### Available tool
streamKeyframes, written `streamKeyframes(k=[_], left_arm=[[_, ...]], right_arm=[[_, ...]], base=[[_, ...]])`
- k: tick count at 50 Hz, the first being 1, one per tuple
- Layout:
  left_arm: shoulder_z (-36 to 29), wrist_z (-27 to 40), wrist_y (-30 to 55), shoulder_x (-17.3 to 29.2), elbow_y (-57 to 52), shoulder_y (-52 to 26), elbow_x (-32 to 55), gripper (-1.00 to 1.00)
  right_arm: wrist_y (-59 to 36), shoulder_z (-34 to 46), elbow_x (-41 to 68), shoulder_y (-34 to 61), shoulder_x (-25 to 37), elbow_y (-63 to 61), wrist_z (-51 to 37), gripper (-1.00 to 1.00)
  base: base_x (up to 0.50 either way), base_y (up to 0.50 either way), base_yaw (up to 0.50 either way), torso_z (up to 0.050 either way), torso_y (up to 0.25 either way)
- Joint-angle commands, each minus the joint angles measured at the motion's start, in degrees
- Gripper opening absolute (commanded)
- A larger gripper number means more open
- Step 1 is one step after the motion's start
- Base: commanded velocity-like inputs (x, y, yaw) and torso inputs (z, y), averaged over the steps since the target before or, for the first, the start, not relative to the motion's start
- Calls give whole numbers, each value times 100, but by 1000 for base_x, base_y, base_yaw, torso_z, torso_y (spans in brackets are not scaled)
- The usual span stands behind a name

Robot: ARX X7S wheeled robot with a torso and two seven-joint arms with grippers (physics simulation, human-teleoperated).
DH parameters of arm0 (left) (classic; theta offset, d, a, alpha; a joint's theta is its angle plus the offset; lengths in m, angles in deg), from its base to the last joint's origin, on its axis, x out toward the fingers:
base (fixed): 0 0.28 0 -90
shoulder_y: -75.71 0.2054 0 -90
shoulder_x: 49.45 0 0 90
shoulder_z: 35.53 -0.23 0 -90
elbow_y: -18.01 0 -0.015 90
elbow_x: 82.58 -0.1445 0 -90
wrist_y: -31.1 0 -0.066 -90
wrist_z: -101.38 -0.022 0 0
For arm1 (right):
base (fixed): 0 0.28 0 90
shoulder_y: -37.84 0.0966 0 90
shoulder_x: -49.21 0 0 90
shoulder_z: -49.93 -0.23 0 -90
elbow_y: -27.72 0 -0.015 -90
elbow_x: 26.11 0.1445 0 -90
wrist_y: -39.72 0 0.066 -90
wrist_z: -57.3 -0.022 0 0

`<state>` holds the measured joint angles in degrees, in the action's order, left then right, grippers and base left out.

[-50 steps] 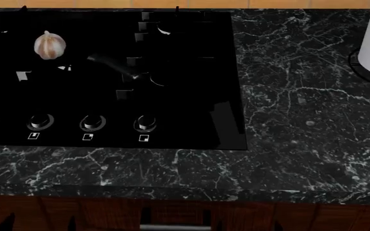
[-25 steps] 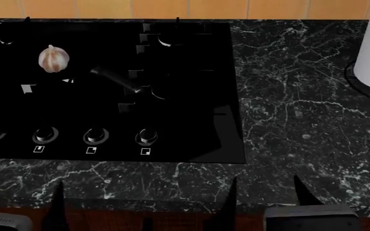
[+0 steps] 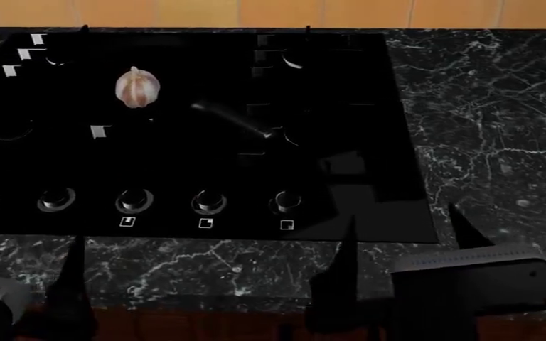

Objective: Pick up the pan and dump the vegetables in it onto the plate. Then return the pan to the stove.

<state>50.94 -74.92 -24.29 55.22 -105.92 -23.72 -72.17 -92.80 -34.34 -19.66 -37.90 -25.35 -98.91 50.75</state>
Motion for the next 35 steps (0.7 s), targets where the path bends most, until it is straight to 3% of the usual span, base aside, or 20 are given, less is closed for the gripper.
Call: streamKeyframes(k=[1,5,6,7,20,35], left_arm=[[45,80,480,152,-499,-161,48,100],[111,85,494,193,-556,-146,75,100],[338,40,823,287,-733,-475,244,100],[337,37,814,280,-726,-480,255,100],[-20,147,932,353,-658,-632,42,100],[103,147,828,364,-784,-473,152,100]], right_arm=[[-344,144,-37,193,100,-324,-37,100],[-432,139,3,244,80,-354,-40,100],[-1292,999,-470,1104,279,-696,-83,100],[-1324,1126,-469,1158,269,-696,-83,100],[-1167,887,-415,1078,293,-680,-125,100],[-1065,944,-316,1107,244,-489,-71,100]], base=[[0,500,0,45,164],[0,500,0,45,164],[500,0,0,45,164],[500,0,0,45,162],[500,0,0,45,164],[500,0,0,45,164]])
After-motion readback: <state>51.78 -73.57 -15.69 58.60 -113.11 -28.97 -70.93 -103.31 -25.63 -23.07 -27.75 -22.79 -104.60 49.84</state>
